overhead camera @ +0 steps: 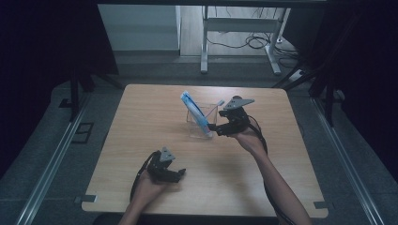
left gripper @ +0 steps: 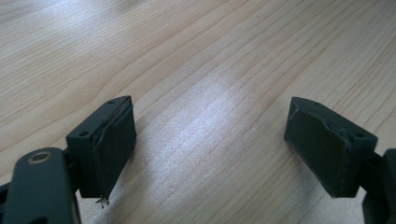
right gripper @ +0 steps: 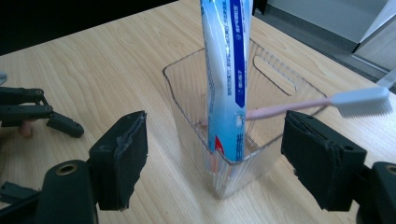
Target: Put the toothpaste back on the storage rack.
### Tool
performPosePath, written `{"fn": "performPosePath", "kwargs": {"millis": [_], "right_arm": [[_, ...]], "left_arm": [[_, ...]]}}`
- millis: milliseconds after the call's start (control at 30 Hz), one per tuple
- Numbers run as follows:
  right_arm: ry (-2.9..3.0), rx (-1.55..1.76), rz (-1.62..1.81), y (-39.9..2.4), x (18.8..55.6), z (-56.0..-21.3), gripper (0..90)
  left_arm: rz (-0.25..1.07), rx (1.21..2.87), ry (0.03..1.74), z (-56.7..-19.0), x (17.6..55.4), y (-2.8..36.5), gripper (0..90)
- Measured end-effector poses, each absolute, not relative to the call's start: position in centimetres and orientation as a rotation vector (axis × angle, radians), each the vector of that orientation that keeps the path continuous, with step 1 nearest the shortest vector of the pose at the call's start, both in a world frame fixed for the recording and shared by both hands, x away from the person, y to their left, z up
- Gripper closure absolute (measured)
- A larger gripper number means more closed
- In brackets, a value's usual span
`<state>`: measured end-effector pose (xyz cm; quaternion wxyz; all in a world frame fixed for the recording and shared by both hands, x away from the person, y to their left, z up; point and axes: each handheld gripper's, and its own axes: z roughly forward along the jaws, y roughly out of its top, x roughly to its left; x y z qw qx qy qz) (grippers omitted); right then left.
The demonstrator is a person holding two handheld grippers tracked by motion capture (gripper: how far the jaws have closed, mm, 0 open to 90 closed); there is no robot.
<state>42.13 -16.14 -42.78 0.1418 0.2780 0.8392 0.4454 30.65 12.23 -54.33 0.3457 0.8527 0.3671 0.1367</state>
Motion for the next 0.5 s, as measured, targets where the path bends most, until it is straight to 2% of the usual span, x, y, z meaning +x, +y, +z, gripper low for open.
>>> {"fn": "performPosePath", "kwargs": {"millis": [500], "right_arm": [[2.433,0.837,1.273,-18.0,40.9,-44.0,22.7]], "left_arm": [[0.355,2.207,0.956,-54.4,30.6,12.2,16.6]]}}
